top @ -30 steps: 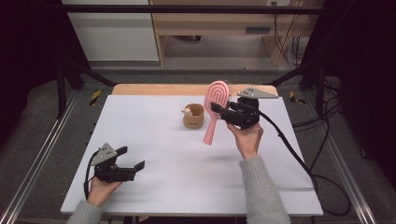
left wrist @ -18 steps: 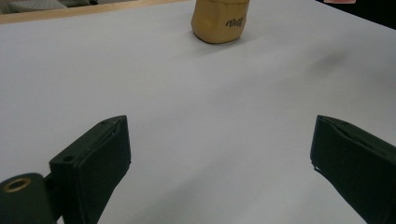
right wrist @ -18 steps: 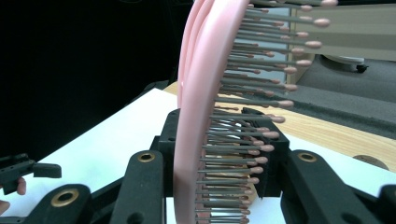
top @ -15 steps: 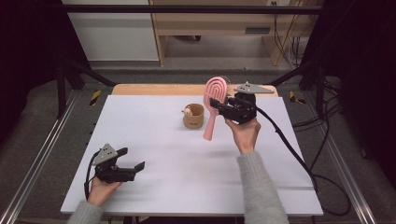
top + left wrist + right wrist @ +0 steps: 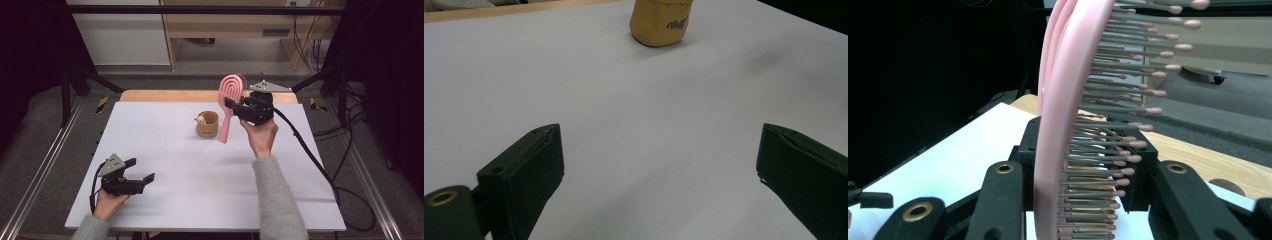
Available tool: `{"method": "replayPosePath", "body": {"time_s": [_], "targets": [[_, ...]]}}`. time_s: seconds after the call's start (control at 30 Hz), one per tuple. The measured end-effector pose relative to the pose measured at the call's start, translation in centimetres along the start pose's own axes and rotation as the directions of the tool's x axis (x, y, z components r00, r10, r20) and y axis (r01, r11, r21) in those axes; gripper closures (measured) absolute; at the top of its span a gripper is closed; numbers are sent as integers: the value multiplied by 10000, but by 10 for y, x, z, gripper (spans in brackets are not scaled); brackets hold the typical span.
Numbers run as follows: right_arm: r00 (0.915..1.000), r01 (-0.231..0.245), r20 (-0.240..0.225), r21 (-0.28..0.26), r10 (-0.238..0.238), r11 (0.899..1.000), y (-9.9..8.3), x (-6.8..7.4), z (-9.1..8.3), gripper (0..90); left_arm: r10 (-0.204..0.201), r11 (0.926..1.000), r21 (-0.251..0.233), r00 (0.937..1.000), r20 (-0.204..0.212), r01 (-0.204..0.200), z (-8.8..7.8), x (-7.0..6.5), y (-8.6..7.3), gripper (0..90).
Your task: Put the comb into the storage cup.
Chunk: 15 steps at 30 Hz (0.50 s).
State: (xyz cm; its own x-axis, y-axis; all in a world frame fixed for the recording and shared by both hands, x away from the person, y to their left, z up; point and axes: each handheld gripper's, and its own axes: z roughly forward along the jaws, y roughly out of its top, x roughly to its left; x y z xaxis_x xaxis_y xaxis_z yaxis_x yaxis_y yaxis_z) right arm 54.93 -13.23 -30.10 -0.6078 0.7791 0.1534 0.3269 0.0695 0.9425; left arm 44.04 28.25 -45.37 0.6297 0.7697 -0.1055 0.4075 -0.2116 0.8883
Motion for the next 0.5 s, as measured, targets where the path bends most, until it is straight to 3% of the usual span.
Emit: {"method": "replayPosePath", "body": {"time_s": [0.5], "targets": [[9994,32,332,-166,-27,9999,14,-4,12,630,-74,10000,-23,10000,0,74,-1,1,0,50]]}}
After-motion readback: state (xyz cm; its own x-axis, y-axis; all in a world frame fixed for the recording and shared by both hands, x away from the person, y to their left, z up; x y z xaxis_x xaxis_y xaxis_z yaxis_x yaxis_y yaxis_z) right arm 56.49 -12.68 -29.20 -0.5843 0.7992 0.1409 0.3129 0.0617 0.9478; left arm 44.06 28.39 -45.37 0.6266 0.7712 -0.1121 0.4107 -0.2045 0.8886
